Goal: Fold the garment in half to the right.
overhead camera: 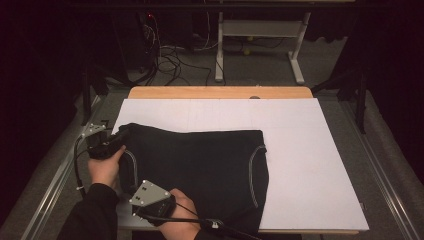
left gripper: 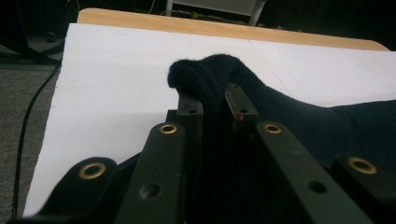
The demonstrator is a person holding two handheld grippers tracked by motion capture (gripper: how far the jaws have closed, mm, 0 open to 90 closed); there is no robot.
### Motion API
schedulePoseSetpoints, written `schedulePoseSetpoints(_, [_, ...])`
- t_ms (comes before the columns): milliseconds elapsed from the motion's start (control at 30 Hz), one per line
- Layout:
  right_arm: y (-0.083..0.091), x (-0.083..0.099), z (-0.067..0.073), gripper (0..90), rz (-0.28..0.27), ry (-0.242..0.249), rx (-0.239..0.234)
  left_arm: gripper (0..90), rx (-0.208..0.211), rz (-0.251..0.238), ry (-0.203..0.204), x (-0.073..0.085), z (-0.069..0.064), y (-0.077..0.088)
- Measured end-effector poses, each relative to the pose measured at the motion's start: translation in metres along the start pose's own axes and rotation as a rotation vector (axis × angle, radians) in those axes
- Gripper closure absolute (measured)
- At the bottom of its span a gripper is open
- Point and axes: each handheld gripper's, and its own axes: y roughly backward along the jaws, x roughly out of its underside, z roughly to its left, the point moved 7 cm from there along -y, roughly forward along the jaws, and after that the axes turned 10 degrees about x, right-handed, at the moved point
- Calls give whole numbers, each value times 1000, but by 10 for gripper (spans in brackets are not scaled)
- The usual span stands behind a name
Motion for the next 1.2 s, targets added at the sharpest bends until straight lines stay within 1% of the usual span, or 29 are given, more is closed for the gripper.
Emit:
schedulePoseSetpoints(133, [9,2,-7,745,-12,-14,11,754,-7,5,-19,-6,-11,-1])
schedulePoseSetpoints(200, [15,4,-11,745,-18,-18,20,755,-30,33,-51,-8,-19,-5])
schedulePoseSetpoints(233, [18,5,-14,745,-21,-18,26,754,-34,40,-58,-10,-23,-7])
schedulePoseSetpoints(333, [29,9,-23,745,-28,-27,41,754,-33,39,-61,-15,-37,-14])
schedulePoseSetpoints(533, [54,19,-44,744,-45,-44,83,754,-23,39,-98,-23,-73,-36])
schedulePoseSetpoints(567, [58,22,-49,744,-47,-49,90,754,-23,37,-99,-24,-78,-40])
schedulePoseSetpoints(633, [66,27,-57,744,-47,-64,106,754,-25,41,-104,-25,-88,-48])
schedulePoseSetpoints(767, [80,39,-72,744,-46,-81,133,753,-13,49,-125,-28,-108,-64])
schedulePoseSetpoints(867, [89,46,-81,743,-44,-92,143,753,-9,56,-140,-29,-121,-75])
schedulePoseSetpoints(1000, [97,54,-92,743,-42,-105,163,753,-8,76,-154,-29,-132,-87])
schedulePoseSetpoints(1067, [100,57,-96,743,-40,-112,175,753,-5,79,-156,-30,-136,-92])
schedulePoseSetpoints(1200, [105,64,-103,743,-37,-123,184,753,4,86,-162,-29,-145,-101])
